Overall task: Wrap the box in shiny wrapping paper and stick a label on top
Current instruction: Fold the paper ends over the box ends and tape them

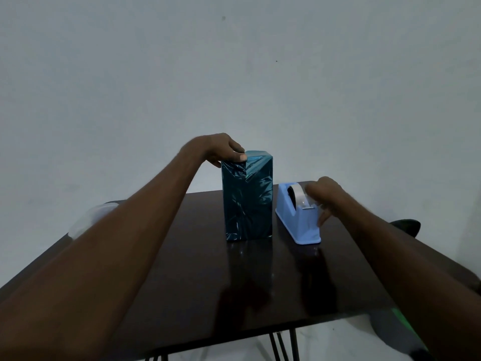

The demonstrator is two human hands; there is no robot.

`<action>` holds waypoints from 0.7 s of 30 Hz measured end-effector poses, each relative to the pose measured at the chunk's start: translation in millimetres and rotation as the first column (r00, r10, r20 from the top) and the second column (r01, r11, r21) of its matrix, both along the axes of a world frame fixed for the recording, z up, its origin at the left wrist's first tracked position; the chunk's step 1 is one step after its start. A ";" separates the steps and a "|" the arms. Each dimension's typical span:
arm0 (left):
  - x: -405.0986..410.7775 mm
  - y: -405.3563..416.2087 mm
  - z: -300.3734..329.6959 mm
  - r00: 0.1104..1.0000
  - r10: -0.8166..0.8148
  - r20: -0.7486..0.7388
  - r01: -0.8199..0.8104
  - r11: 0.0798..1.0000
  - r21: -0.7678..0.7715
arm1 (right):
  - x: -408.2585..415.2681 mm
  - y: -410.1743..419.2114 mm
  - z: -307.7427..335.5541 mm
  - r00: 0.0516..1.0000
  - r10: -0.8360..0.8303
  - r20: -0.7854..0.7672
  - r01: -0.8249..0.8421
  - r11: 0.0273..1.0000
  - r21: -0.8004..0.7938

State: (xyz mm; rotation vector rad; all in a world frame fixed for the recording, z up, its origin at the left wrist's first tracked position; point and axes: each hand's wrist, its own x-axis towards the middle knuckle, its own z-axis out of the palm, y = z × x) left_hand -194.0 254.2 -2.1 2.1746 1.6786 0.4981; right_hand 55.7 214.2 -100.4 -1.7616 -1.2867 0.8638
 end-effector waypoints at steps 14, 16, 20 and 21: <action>-4.5 -1.6 -3.1 0.999 -0.014 0.051 0.013 1.000 0.018 | 4.8 -24.2 -86.8 0.962 -0.234 -0.142 0.264 0.929 0.260; -4.8 -1.5 -4.4 0.998 -0.013 0.066 0.012 1.000 0.015 | -2.0 -31.8 -98.7 0.954 -0.254 -0.159 0.286 0.930 0.231; -4.3 -2.1 -5.1 0.996 -0.008 0.089 0.006 1.000 0.013 | -5.9 -39.8 -104.3 0.931 -0.239 -0.277 0.319 0.901 0.293; -3.8 -2.1 -4.8 0.996 -0.010 0.085 0.010 1.000 0.010 | -4.3 -40.1 -102.0 0.924 -0.232 -0.305 0.327 0.891 0.315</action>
